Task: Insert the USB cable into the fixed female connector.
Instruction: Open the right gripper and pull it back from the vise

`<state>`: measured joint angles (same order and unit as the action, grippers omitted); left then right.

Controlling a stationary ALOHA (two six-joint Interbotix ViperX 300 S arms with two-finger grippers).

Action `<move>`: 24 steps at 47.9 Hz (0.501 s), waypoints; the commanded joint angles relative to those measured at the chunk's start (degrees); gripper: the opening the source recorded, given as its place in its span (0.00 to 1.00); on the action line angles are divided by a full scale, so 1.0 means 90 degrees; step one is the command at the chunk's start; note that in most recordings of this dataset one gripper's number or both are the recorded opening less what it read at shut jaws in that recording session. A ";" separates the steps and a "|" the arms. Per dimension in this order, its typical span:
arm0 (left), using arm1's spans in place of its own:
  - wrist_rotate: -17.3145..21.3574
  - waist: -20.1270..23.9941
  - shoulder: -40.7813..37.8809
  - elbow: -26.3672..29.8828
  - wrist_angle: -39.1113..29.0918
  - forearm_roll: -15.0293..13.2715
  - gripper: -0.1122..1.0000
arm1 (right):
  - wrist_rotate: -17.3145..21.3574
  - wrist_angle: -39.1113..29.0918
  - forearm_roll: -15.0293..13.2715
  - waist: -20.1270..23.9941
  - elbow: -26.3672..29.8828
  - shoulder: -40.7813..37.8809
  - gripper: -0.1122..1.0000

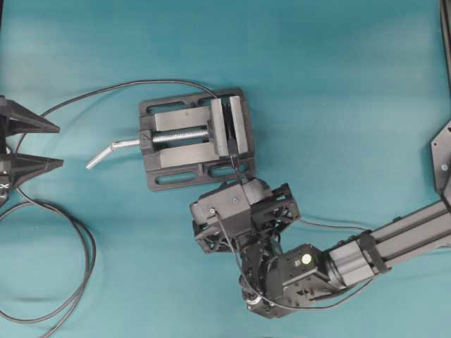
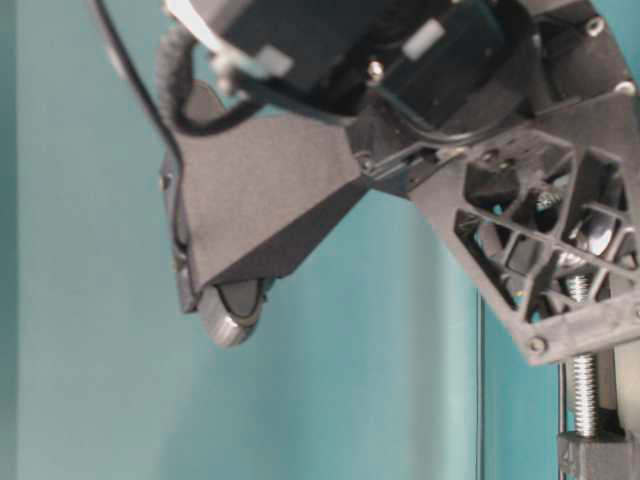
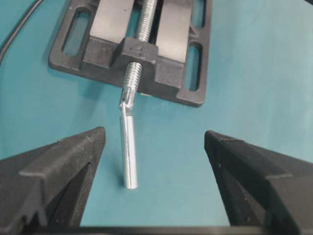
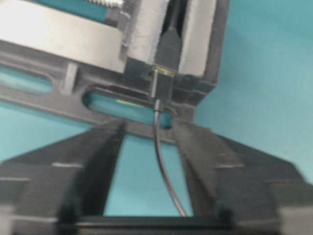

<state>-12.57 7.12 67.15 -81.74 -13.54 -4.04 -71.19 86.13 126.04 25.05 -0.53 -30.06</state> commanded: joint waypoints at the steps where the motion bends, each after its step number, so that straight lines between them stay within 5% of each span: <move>1: -0.0078 0.0020 -0.0059 0.0068 0.0059 -0.0010 0.96 | -0.0039 0.0039 -0.0059 0.0020 0.0020 0.0410 0.69; 24: -0.0078 0.0225 -0.0049 0.0068 0.0078 0.0000 0.96 | 0.0000 -0.0381 -0.0264 0.0029 -0.1123 0.1230 0.76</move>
<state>-12.66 8.26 67.15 -81.74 -13.36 -4.04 -71.28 83.67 125.07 25.14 -9.93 -22.59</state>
